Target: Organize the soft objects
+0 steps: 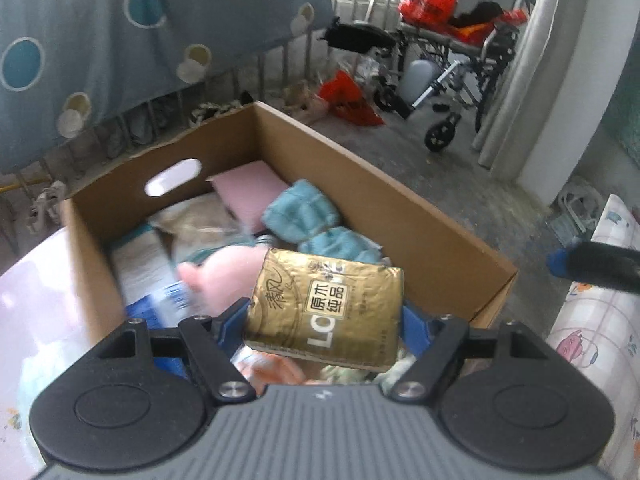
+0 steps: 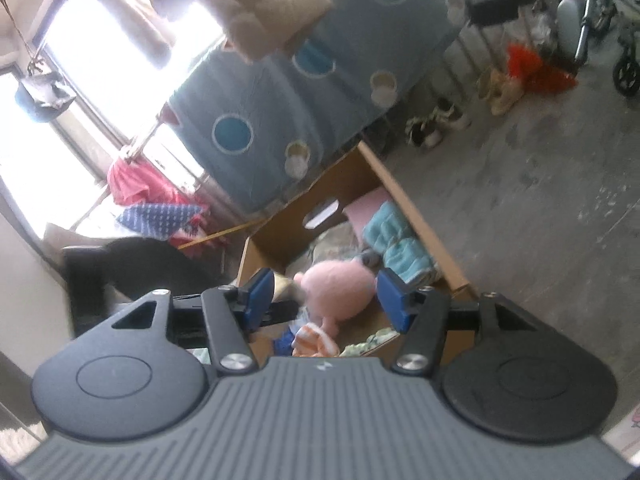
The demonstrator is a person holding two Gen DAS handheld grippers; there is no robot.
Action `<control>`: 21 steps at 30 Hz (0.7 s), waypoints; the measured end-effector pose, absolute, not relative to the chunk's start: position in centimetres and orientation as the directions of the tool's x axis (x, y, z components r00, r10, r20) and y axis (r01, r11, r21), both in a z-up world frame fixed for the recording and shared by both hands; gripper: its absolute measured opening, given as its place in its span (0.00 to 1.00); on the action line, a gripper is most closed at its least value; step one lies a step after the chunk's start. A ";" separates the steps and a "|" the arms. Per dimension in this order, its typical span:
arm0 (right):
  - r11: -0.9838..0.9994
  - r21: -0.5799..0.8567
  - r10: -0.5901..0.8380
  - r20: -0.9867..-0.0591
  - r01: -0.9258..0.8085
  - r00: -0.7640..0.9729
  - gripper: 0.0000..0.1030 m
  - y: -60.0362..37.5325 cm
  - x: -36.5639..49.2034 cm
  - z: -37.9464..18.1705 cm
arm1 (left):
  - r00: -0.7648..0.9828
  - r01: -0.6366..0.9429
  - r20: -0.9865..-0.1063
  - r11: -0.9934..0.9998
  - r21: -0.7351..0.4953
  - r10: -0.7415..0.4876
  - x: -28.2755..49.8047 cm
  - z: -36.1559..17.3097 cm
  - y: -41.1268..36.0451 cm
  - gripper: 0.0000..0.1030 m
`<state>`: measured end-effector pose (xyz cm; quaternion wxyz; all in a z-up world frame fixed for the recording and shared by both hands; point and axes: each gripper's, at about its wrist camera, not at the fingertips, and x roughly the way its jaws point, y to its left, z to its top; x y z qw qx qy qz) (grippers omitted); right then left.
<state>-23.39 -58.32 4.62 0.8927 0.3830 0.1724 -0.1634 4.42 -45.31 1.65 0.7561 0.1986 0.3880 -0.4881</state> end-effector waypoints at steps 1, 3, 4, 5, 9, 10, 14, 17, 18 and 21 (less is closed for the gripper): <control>0.651 0.630 -0.166 -0.428 0.425 0.888 0.57 -58.4 -23.8 4.7 | 0.210 0.893 -0.781 0.441 -0.093 -0.589 4.3 1.3 -46.1 0.75; 0.642 0.632 -0.181 -0.425 0.434 0.887 0.60 -58.5 -24.6 4.6 | 0.174 0.897 -0.775 0.422 -0.129 -0.607 3.9 0.4 -47.5 0.76; 0.638 0.632 -0.186 -0.429 0.441 0.884 0.61 -58.6 -24.8 4.4 | 0.159 0.898 -0.777 0.417 -0.142 -0.608 3.7 -0.2 -48.1 0.77; 0.632 0.631 -0.193 -0.435 0.451 0.879 0.61 -58.6 -25.1 4.2 | 0.151 0.897 -0.784 0.417 -0.147 -0.602 3.6 -0.8 -48.8 0.79; 0.607 0.643 -0.200 -0.445 0.467 0.873 0.61 -58.8 -25.7 3.4 | 0.133 0.879 -0.804 0.445 -0.174 -0.579 4.0 -1.9 -49.0 0.80; 0.603 0.648 -0.198 -0.445 0.466 0.874 0.61 -58.9 -25.9 3.2 | 0.130 0.871 -0.801 0.453 -0.189 -0.585 4.2 -1.9 -48.7 0.81; 0.596 0.654 -0.195 -0.444 0.465 0.875 0.62 -58.6 -25.7 3.0 | 0.149 0.856 -0.786 0.476 -0.201 -0.600 5.0 -0.4 -46.8 0.82; 0.592 0.658 -0.197 -0.441 0.465 0.875 0.67 -58.1 -25.8 3.0 | 0.179 0.852 -0.763 0.486 -0.195 -0.621 5.3 1.4 -44.8 0.82; 0.593 0.657 -0.200 -0.441 0.466 0.875 0.70 -57.7 -25.7 3.1 | 0.191 0.850 -0.754 0.490 -0.193 -0.629 5.4 2.1 -43.9 0.82; 0.604 0.640 -0.208 -0.448 0.474 0.870 0.79 -56.4 -25.4 3.1 | 0.263 0.832 -0.719 0.528 -0.169 -0.644 5.5 3.9 -40.2 0.85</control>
